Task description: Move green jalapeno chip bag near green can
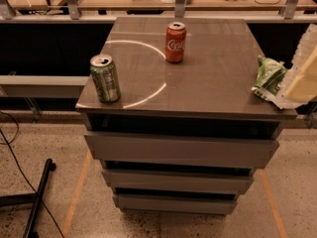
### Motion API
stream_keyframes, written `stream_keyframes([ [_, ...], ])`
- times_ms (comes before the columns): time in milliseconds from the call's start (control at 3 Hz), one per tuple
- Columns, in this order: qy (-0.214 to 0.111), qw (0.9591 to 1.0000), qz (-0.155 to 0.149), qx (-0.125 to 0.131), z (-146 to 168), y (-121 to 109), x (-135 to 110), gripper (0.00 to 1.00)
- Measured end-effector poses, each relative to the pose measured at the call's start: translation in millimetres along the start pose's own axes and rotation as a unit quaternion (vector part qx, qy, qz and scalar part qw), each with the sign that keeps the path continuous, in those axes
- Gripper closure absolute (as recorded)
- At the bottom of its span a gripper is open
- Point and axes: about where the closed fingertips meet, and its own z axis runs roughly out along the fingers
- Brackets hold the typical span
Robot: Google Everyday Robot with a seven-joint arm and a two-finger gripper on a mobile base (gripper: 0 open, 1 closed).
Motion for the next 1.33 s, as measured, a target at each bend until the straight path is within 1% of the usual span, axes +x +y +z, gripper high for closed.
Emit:
stream_keyframes([
  [333, 0.000, 1.0000, 0.000, 0.000, 0.0, 0.0, 0.0, 0.00],
  [667, -0.002, 0.9999, 0.006, 0.008, 4.2, -10.6, 6.5, 0.00],
  [1000, -0.008, 0.9998, 0.016, 0.008, 25.2, -27.8, 24.8, 0.00],
  [1333, -0.013, 0.9994, 0.033, -0.005, 57.4, -40.1, 49.3, 0.00],
])
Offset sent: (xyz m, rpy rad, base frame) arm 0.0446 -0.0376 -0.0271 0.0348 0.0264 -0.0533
